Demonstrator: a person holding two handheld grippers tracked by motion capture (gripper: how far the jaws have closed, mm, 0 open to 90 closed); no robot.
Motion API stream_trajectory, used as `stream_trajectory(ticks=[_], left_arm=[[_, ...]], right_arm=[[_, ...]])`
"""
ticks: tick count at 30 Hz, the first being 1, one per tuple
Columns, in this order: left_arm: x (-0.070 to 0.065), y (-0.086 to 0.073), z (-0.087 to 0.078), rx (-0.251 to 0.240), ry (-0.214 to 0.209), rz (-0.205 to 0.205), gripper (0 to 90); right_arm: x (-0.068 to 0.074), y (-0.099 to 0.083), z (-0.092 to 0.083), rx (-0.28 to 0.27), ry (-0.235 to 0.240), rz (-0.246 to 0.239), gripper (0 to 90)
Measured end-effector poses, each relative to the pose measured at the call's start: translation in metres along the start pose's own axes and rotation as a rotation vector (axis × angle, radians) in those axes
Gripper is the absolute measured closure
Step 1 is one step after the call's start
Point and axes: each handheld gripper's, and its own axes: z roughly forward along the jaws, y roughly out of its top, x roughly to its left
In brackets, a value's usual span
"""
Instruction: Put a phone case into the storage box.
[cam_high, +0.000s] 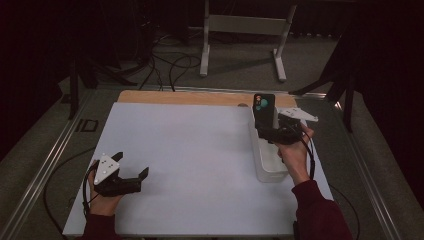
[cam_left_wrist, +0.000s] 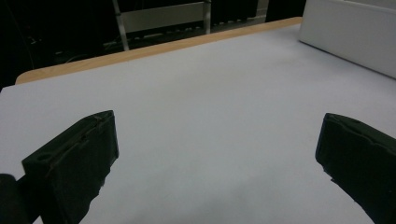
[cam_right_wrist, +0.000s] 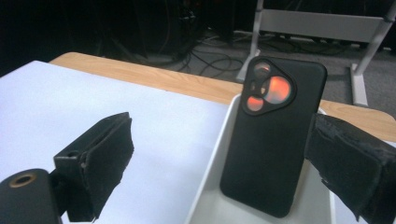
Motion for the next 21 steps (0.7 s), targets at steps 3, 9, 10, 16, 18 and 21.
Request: stream_trajectory(ticks=[3, 9, 10, 16, 18, 21], left_arm=[[0.000, 0.000, 0.000, -0.001, -0.001, 0.000, 0.0], [0.000, 0.001, -0.001, -0.004, 0.003, -0.003, 0.0], [0.001, 0.001, -0.001, -0.003, 0.004, -0.002, 0.0], [0.001, 0.001, -0.001, -0.008, 0.006, -0.003, 0.0], [0.000, 0.001, 0.000, -0.005, 0.006, -0.002, 0.0], [0.000, 0.002, 0.000, -0.004, 0.002, 0.002, 0.0]], right_arm=[[0.004, -0.002, -0.009, -0.013, 0.017, -0.002, 7.4], [0.008, -0.010, -0.025, -0.022, 0.057, 0.026, 7.3], [0.008, -0.013, -0.027, -0.036, 0.058, 0.030, 7.4], [0.010, -0.030, -0.042, -0.057, 0.078, 0.062, 7.4], [0.012, -0.035, -0.047, -0.068, 0.079, 0.058, 7.4], [0.016, -0.043, -0.054, -0.089, 0.079, 0.047, 7.4]])
